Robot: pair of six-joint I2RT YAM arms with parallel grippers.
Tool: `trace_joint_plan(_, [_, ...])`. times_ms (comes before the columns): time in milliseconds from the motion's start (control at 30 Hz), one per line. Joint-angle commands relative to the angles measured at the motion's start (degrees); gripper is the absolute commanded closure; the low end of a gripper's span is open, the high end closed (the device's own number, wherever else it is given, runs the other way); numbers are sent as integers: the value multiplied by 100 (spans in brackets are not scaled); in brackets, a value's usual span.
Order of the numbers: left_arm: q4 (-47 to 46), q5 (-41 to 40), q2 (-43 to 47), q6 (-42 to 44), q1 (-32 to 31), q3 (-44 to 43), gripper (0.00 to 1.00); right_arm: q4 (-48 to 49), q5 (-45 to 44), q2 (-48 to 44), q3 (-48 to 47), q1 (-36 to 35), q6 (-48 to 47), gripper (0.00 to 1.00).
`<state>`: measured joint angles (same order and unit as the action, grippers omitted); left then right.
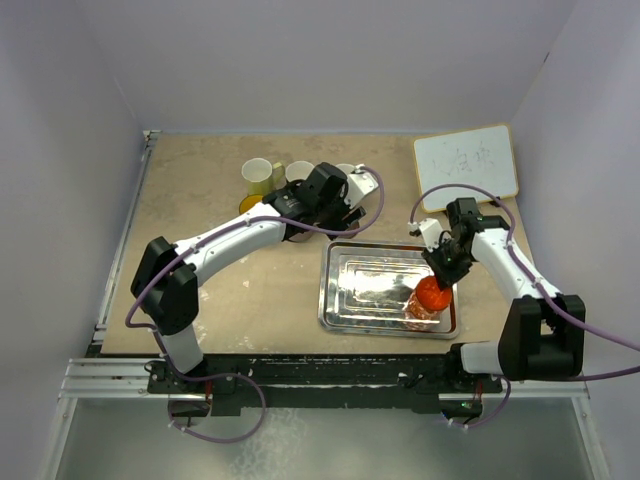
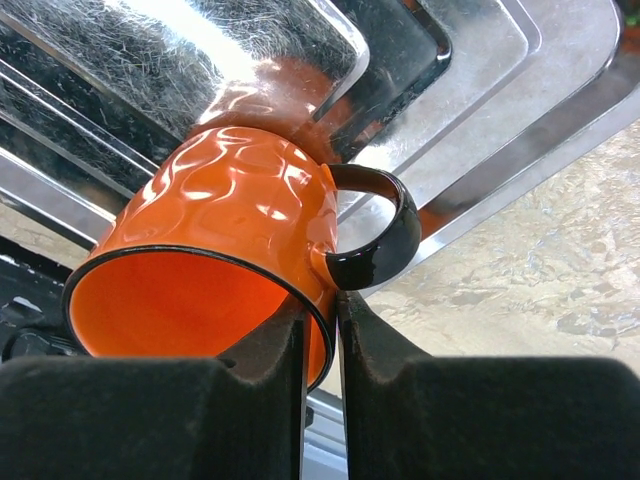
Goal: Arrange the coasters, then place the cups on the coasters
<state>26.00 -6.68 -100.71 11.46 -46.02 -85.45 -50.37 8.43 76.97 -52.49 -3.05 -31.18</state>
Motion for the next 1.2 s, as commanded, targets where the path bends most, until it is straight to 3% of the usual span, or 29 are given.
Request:
trace_joint_plan(0, [-148, 52, 270, -204, 14, -43, 32, 79, -100, -156, -19, -25, 46, 84])
trace_joint_plan(233, [19, 111, 222, -726, 18, -157, 30, 132, 104, -158, -786, -50, 371, 100])
trace_joint_plan(433, [5, 350, 298, -1232, 23, -196, 24, 592, 135, 20, -1478, -210, 1064, 100])
trace_joint_plan(833, [-341, 414, 52, -2545, 23, -673, 23, 1825, -878, 110, -1766, -706, 2703, 100])
trace_joint_plan(1167, [-908, 729, -648, -3659, 14, -1315, 23, 1901, -1849, 384, -2319, -1168, 3591, 100])
